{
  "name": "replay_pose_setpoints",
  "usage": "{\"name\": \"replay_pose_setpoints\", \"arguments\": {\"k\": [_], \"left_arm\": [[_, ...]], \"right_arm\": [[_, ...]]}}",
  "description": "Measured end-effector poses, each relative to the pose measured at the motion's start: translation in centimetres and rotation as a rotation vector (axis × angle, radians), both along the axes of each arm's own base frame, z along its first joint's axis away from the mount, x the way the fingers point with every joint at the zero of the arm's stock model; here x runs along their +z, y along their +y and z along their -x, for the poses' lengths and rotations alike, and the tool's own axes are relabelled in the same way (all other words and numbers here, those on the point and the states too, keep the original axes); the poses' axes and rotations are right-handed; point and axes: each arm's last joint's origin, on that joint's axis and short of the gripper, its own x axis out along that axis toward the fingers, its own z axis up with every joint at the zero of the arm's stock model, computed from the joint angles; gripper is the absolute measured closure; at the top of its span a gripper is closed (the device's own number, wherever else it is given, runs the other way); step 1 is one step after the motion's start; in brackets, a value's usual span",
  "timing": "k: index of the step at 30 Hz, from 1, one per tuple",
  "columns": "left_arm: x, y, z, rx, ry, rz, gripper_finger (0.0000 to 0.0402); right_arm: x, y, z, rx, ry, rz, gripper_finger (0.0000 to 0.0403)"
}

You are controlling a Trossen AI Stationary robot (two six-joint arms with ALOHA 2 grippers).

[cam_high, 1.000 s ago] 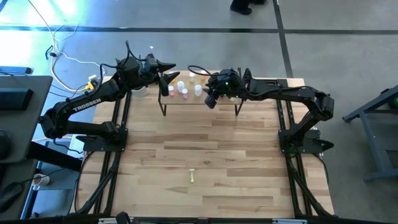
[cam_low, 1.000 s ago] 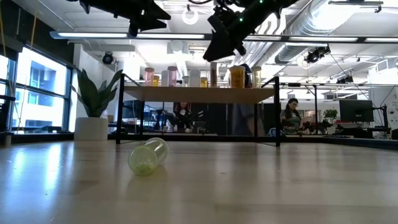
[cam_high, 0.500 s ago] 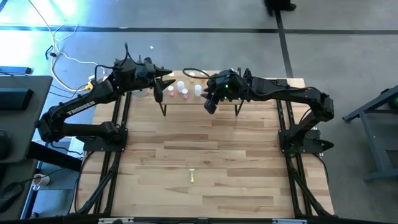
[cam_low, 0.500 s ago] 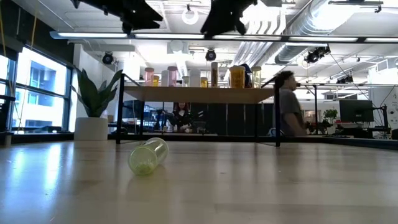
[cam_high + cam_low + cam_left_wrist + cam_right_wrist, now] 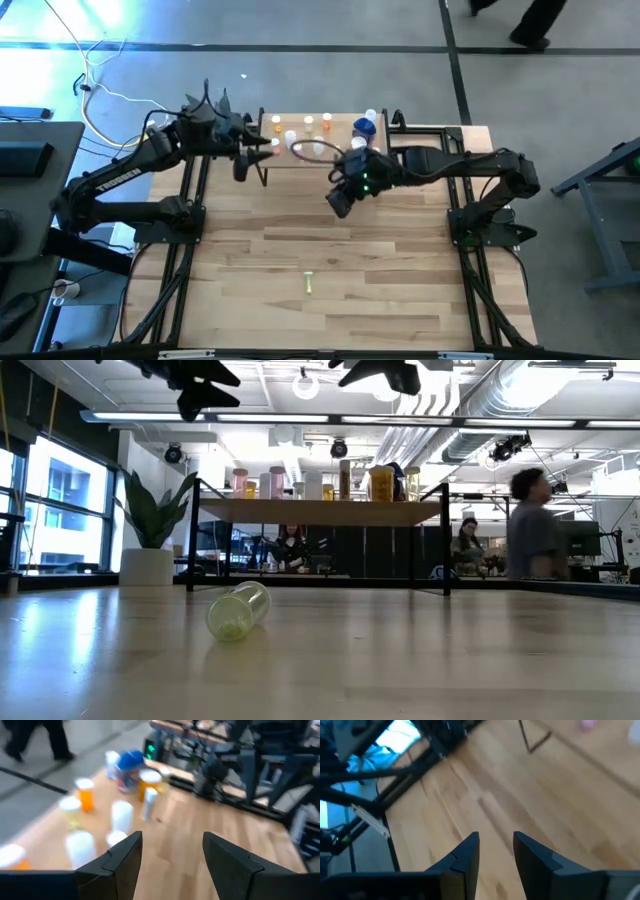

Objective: Pick and place medicine bottles onto shelf by color
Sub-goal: Put the yellow pill bottle on the shelf

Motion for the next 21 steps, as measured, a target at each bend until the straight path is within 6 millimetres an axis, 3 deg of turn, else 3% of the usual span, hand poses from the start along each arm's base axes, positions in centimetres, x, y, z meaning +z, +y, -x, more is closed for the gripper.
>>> {"name": "replay_pose_setpoints", "arguments": {"k": [6,11,16,21], "left_arm": [[-0.9,-2.2,-1.0,-0.100,0.068,0.122,0.0202],[-1.6,-4.5,-1.7,-0.178,0.139,0.202,0.0202],[-2.4,-6.5,-1.9,-0.187,0.240,0.283,0.0202],[-3.6,-8.3,-1.2,-0.151,0.412,0.355,0.0202]], "right_arm": [[-0.7,2.8,0.4,0.006,0.071,-0.033,0.0289],[-1.1,5.9,0.4,0.053,0.085,-0.066,0.0260],[-2.0,8.5,-0.6,-0.024,0.052,-0.169,0.0233],[-2.6,10.9,-2.8,0.071,-0.071,-0.234,0.0231]]}}
